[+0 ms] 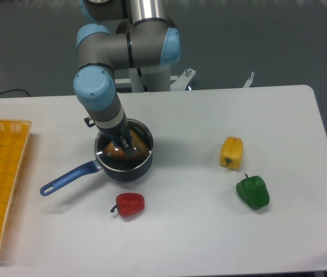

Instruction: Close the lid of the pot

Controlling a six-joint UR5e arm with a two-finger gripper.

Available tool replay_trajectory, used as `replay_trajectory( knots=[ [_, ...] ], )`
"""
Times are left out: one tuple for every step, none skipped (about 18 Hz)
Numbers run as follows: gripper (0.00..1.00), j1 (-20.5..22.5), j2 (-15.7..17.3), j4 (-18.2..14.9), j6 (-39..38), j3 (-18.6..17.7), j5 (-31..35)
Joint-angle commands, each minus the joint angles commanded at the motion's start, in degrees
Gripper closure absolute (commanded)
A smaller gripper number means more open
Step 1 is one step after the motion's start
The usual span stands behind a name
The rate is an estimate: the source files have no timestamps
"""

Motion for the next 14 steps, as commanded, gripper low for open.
replay_trajectory(
  knots=[
    [0.0, 0.53, 0.18, 0.0, -0.09, 0.35, -0.09],
    [0.0, 1.14, 0.35, -0.09, -0.09, 1.23, -0.26],
    [0.0, 1.76, 0.53, -0.18, -0.09, 1.93, -0.53],
    [0.0, 2.46, 0.88, -0.27, -0.09, 2.37, -0.96],
    [0.0, 3.16, 1.23, -0.53, 0.0, 2.81, -1.4],
    [0.0, 3.52, 1.32, -0.79, 0.0, 3.08, -1.58],
    [0.0, 4.22, 1.41, -1.14, 0.0, 3.43, -1.58],
    [0.0, 5.27, 1.32, -1.41, 0.17, 4.21, -1.67],
    [0.0, 6.58, 1.32, -1.93, 0.26, 5.35, -1.84],
    [0.0, 8.42, 1.32, -3.16, 0.61, 6.76, -1.93],
    [0.0, 10.62, 1.32, -4.3, 1.57, 7.82, -2.02],
    [0.0, 12.81, 1.32, -4.14, 5.24, 8.17, -1.85],
    [0.0, 15.1, 1.23, -4.13, 9.8, 8.7, -1.93],
    [0.0, 17.73, 1.23, -4.13, 13.5, 8.97, -2.02]
  ],
)
